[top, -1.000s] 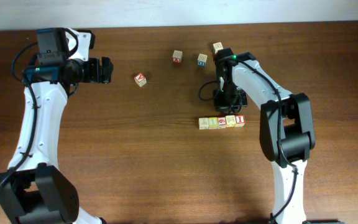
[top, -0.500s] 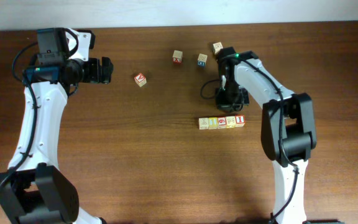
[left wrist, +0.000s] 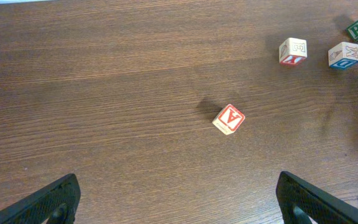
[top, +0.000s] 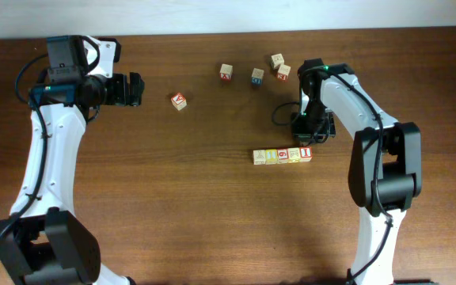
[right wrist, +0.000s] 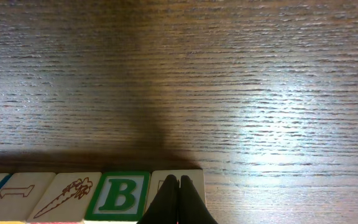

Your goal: Rotate 5 blocks

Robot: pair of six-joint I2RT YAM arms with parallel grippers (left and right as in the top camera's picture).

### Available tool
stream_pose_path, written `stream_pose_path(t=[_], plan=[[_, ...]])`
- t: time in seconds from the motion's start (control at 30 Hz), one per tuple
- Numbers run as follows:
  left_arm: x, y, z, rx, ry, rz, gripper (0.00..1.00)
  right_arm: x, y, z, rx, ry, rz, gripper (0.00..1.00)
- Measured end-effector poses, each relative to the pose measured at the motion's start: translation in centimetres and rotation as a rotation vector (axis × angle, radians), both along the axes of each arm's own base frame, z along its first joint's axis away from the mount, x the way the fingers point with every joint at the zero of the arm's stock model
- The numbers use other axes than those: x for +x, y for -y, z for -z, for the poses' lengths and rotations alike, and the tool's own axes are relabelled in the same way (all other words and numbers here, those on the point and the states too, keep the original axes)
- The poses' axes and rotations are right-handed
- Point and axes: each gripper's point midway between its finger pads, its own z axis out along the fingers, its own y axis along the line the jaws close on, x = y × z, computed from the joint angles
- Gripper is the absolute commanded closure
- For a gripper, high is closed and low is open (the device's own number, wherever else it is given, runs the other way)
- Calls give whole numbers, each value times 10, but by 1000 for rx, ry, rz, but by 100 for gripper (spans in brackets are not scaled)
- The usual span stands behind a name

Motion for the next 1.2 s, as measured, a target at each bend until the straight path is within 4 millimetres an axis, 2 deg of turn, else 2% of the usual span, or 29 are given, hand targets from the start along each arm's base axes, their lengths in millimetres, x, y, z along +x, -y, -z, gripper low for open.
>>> stream_pose_path(t=[0.07, 0.13, 0.17, 0.2, 0.23, 0.27, 0.33, 0.37, 0.4, 0.47, 0.5, 0.53, 0.57, 0.6, 0.63, 0.67, 0.7, 0.73, 0.77, 0.8, 0.83, 0.87, 0.97, 1.0, 1.03, 1.1, 1.17, 1.2], plan=[[0, 0, 0, 0, 0, 0, 1, 1, 0, 0, 1, 4, 0, 96], [0, 0, 0, 0, 0, 0, 1, 14, -1, 1, 8, 54, 2, 95], [0, 0, 0, 0, 0, 0, 1, 20, -1, -5, 12, 75, 5, 95], [0, 0, 0, 0, 0, 0, 1, 40, 0, -25, 23, 144, 15, 95], [0, 0, 0, 0, 0, 0, 1, 38, 3, -37, 23, 145, 20, 95], [0, 0, 0, 0, 0, 0, 1, 41, 4, -65, 30, 197, 23, 93], [0, 0, 0, 0, -1, 0, 1, 31, 6, -145, 51, 348, 22, 85], [-1, 0, 0, -1, -3, 0, 1, 17, 15, -184, 63, 417, 37, 67], [0, 0, 0, 0, 0, 0, 1, 6, 25, -197, 66, 422, 59, 48], [-1, 5, -1, -25, 1, 19, 1, -22, 54, -227, 130, 442, 87, 26], [-2, 17, -3, -80, 3, 63, 1, -39, 73, -241, 193, 450, 105, 26], [-6, 28, -5, -135, -3, 97, 1, -46, 79, -241, 233, 436, 88, 28], [-6, 35, -6, -181, -15, 85, 1, -48, 82, -241, 245, 431, 81, 27], [-10, 61, -7, -240, -38, 108, 1, -47, 81, -240, 263, 434, 59, 25], [-14, 87, -8, -266, -54, 155, 11, -46, 81, -235, 269, 427, 52, 30], [-21, 119, -7, -287, -73, 217, 64, -41, 81, -219, 282, 391, 46, 47], [-23, 129, -7, -295, -78, 235, 94, -39, 81, -213, 286, 375, 49, 56], [-31, 137, -2, -303, -128, 217, 100, -36, 84, -204, 280, 350, 53, 62], [-36, 148, 8, -306, -176, 193, 100, -34, 86, -195, 274, 324, 56, 77], [-41, 166, 26, -299, -240, 172, 100, -30, 89, -183, 267, 292, 61, 90], [-48, 191, 54, -285, -326, 153, 100, -22, 91, -169, 272, 287, 46, 96], [-58, 214, 77, -277, -399, 135, 100, -18, 86, -150, 308, 284, 25, 96], [-81, 261, 122, -247, -516, 114, 100, -21, 73, -95, 390, 265, 25, 96], [-84, 267, 127, -238, -523, 107, 100, -20, 67, -77, 427, 291, 22, 96], [-85, 271, 128, -231, -520, 89, 100, -28, 60, -57, 465, 284, 28, 96], [-76, 274, 137, -255, -468, 81, 100, -27, 56, -43, 486, 308, 24, 96], [-83, 271, 162, -257, -469, 78, 100, -26, 53, -20, 510, 296, 33, 96], [-79, 275, 164, -280, -439, 93, 100, -25, 52, -16, 524, 292, 36, 96]])
